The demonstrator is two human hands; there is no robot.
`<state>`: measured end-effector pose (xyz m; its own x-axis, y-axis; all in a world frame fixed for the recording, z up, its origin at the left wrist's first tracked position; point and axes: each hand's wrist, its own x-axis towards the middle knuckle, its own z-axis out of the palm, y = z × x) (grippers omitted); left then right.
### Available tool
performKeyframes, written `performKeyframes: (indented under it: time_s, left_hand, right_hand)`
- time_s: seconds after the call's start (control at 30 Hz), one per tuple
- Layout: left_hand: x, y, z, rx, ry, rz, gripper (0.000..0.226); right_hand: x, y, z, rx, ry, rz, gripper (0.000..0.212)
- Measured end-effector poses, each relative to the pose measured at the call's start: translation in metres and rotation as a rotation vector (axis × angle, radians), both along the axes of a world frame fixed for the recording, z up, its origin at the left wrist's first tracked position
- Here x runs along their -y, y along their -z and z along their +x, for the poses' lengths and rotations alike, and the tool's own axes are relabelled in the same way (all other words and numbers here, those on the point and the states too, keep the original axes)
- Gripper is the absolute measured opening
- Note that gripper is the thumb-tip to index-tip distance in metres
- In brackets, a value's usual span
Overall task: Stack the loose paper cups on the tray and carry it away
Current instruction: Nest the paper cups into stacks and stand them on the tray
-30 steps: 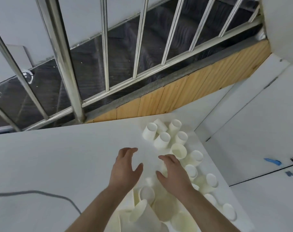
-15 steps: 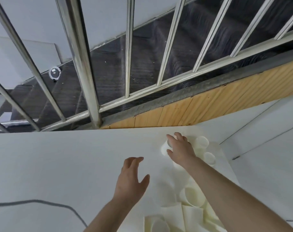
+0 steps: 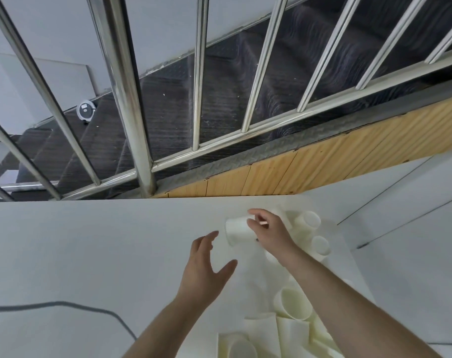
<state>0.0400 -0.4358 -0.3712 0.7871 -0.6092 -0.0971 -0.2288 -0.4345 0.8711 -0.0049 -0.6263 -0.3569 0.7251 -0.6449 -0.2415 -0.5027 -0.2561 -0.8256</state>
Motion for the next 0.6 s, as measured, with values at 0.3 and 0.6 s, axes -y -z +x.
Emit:
performKeyframes:
  time_s: [0.3,0.6]
  left_hand:
    - [0.009,-0.022,-0.009,-0.162,-0.056,-0.229,0.061]
    - [-0.009,0.003,-0.004,0.242,0.134,0.304,0.071]
  right_hand:
    - [-0.036,-0.02,-0.026,0.144,0.158,0.792,0.029]
    - [0.011,0.009,-0.06,-0.419,-0.143,-0.541,0.056]
